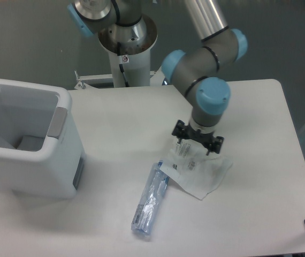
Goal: Place the trash in the trash can
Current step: 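Move the open gripper down over the crumpled clear plastic bag, then close the gripper on the plastic bag and lift it up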
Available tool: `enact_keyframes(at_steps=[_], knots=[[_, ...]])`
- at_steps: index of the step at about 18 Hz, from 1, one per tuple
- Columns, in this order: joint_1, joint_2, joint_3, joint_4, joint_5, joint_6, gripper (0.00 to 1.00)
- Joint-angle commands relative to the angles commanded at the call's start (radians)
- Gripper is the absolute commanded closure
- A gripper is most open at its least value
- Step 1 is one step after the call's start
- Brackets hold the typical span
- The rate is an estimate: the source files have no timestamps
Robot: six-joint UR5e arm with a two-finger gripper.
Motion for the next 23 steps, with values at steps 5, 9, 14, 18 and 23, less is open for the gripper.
enact_keyframes(at_steps=[5,9,14,18,23], knots=[[-0.06,-0.032,0.006,0.02,0.124,-0.069,0.0],[-0.074,-0.057,0.009,0.032,0.137,-0.107,0.0],[-0.109,-0.092,0.012,0.058,0.193,-0.149,0.0],[-0.114,-0.098,0.032,0.058,0.203,-0.161,0.39],[-0.114,-0.095,0.038,0.057,0.203,-0.161,0.88]])
